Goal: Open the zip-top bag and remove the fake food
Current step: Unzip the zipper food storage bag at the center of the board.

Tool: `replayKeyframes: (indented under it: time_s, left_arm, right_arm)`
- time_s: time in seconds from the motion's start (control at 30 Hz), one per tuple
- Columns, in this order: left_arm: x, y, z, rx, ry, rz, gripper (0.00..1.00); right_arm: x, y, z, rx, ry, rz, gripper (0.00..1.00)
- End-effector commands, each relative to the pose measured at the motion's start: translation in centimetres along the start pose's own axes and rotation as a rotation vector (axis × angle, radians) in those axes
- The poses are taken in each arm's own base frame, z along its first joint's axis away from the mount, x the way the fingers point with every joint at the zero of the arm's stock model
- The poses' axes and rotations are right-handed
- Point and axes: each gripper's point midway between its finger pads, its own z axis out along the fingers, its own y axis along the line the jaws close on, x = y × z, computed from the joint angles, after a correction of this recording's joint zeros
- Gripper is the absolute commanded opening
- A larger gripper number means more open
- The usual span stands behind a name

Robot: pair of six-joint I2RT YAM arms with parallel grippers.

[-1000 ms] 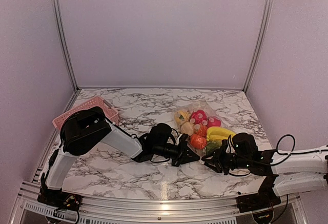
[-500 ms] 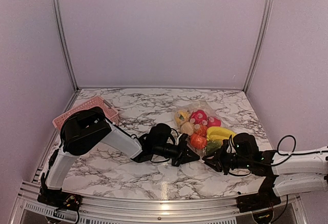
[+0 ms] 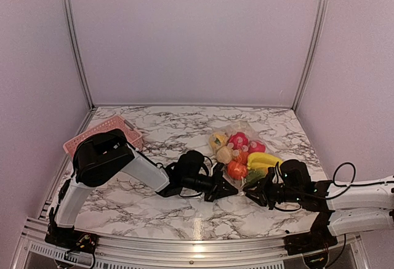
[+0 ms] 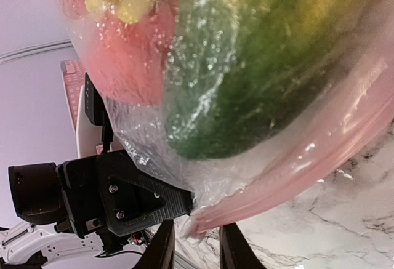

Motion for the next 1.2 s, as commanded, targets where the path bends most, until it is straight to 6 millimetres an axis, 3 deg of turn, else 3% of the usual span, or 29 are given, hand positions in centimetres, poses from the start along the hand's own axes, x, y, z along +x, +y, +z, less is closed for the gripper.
replayKeyframes:
  time_s: [0.0, 0.4, 0.8, 1.07, 1.17]
  left_arm:
    - [0.6, -1.2, 0.0, 0.03, 0.012, 0.013, 0.0]
    - [1.2, -1.0, -0.5, 0.034, 0.016, 0.007, 0.0]
    - [1.2, -1.7, 0.3, 0.059, -0.055, 0.018, 0.0]
    - [1.3, -2.0, 0.7, 0.062, -0.067, 0.006, 0.0]
    - [1.2, -2.6, 1.0, 0.079, -0.06, 0.013, 0.0]
  right_arm:
    - [-0.1, 0.7, 0.0, -0.015, -0.011, -0.002, 0.25]
    - [-0.6, 1.0, -0.8, -0.021, -0.046, 0.005, 0.26]
    - [0.4, 0.2, -0.8, -0.02, 0.005, -0.017, 0.26]
    - [0.8, -0.9, -0.9, 0.028, 0.026, -0.058, 0.36]
    - [0.7, -0.9, -1.0, 0.02, 0.018, -0.045, 0.36]
